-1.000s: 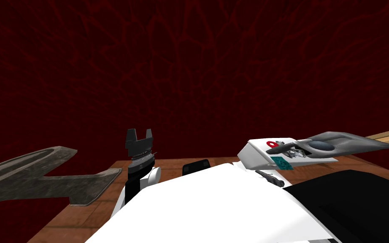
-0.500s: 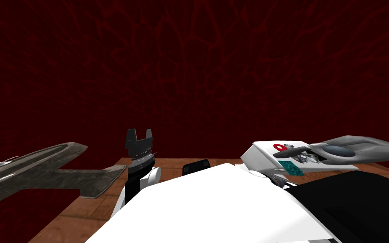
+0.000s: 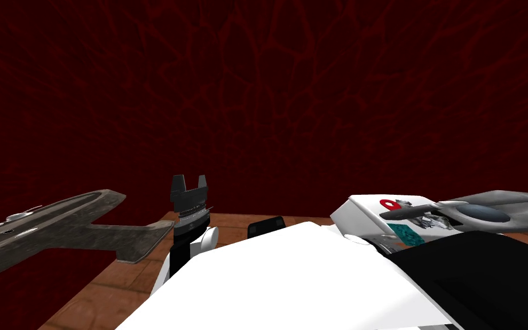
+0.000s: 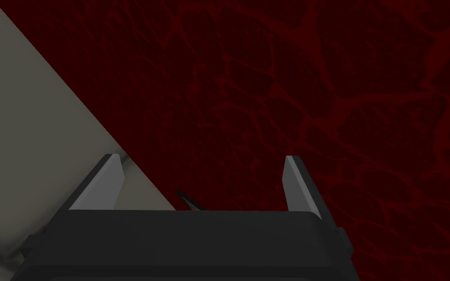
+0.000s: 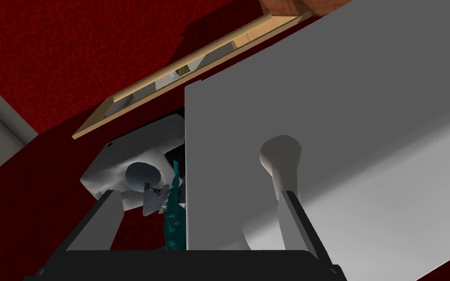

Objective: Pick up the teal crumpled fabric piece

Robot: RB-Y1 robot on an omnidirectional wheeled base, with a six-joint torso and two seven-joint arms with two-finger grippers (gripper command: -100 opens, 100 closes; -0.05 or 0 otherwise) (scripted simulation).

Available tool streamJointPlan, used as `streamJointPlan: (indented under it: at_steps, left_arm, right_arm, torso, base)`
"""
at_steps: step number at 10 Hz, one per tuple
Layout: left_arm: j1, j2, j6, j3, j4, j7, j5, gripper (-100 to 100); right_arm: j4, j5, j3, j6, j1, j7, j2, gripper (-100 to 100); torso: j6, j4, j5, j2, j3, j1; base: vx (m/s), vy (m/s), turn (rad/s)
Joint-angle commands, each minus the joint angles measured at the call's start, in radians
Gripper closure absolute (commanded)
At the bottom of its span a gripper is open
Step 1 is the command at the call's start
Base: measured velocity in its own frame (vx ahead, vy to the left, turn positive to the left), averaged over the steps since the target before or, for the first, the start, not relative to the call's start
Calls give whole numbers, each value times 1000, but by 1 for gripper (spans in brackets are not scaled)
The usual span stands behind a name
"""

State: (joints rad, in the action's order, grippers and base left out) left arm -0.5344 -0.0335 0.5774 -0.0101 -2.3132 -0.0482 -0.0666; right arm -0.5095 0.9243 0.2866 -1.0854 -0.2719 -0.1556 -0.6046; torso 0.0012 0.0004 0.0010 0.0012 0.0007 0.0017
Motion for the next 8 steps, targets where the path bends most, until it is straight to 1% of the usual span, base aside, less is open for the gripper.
streamJointPlan:
  at_steps: [1, 2, 3, 4, 5, 6, 7, 8]
  left_arm:
    - [0, 0, 0, 0, 0, 0, 0, 0]
    - [0, 0, 0, 0, 0, 0, 0, 0]
    - [0, 0, 0, 0, 0, 0, 0, 0]
    - [0, 0, 0, 0, 0, 0, 0, 0]
    - [0, 0, 0, 0, 0, 0, 0, 0]
    - [0, 0, 0, 0, 0, 0, 0, 0]
    - [0, 0, 0, 0, 0, 0, 0, 0]
    - [0, 0, 0, 0, 0, 0, 0, 0]
  right_arm:
    - [38, 6, 4, 11, 15, -15, -3, -100]
    - [79, 24, 9, -20, 23, -22, -22, -100]
    - [79, 24, 9, -20, 23, -22, -22, -100]
    - [91, 25, 11, -12, 33, -23, -17, -100]
    - [99, 26, 12, -10, 36, -30, -17, 0]
    - [98, 26, 12, -11, 35, -29, -17, -100]
    - [98, 26, 12, -11, 36, -29, -17, 100]
    - [98, 26, 12, -11, 36, -29, -17, 100]
  torso:
    - [0, 0, 0, 0, 0, 0]
    - [0, 0, 0, 0, 0, -1]
    - [0, 0, 0, 0, 0, 0]
    - [0, 0, 0, -1, 0, 0]
    - [0, 0, 0, 0, 0, -1]
    - [0, 0, 0, 1, 1, -2]
    - [0, 0, -1, 1, 1, -2]
    - [0, 0, -1, 1, 1, -2]
  base:
    - [12, 14, -9]
    - [25, 29, 79]
    - [28, 27, 60]
    - [11, 9, 8]
    - [0, 0, 0]
    - [0, 0, 0]
    - [0, 0, 0]
    - [-1, 0, -10]
